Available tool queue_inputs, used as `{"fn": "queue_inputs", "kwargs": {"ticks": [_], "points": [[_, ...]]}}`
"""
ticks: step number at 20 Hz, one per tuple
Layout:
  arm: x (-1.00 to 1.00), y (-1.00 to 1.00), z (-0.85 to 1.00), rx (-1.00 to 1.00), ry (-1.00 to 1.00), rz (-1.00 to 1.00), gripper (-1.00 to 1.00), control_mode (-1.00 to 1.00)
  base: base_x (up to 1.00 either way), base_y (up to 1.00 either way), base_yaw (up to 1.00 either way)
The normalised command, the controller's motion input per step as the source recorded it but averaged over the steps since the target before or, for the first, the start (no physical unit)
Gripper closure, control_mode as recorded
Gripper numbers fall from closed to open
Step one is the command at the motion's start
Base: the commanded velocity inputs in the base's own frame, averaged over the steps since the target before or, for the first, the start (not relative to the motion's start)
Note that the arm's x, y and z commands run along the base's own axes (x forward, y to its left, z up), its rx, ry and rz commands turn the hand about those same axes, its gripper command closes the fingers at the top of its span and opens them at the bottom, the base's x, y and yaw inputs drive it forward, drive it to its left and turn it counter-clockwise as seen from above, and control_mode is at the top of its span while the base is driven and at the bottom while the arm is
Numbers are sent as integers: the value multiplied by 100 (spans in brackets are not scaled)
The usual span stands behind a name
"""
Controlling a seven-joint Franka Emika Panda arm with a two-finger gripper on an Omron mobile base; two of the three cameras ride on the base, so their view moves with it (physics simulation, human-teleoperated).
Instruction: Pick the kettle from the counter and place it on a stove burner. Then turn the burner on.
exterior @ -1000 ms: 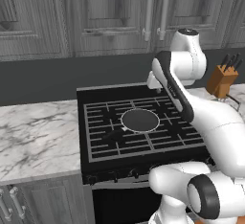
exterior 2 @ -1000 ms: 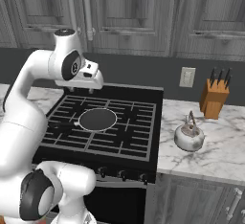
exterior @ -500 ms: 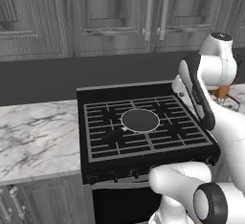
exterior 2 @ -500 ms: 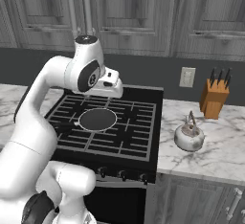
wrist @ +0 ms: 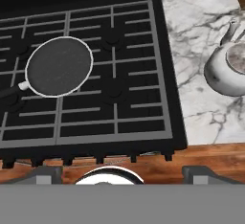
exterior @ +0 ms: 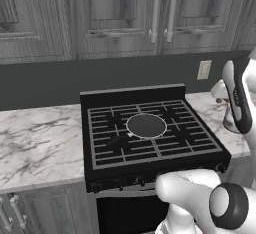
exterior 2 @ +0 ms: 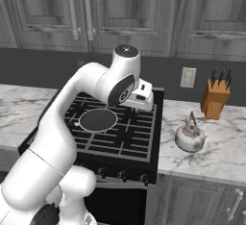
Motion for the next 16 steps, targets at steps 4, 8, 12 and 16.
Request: {"fn": "queue_inputs", "kwargs": {"ticks": [4, 8, 12, 16], "points": [[-8, -98, 0, 5, 0, -4, -100, -100, 0, 0, 0], [-2, -90, 0, 1, 0, -1, -100, -100, 0, 0, 0], [0, -77, -1, 0, 0, -1, -100, -100, 0, 0, 0], [0, -63, -11, 0, 0, 0, -100, -100, 0, 0, 0]]}}
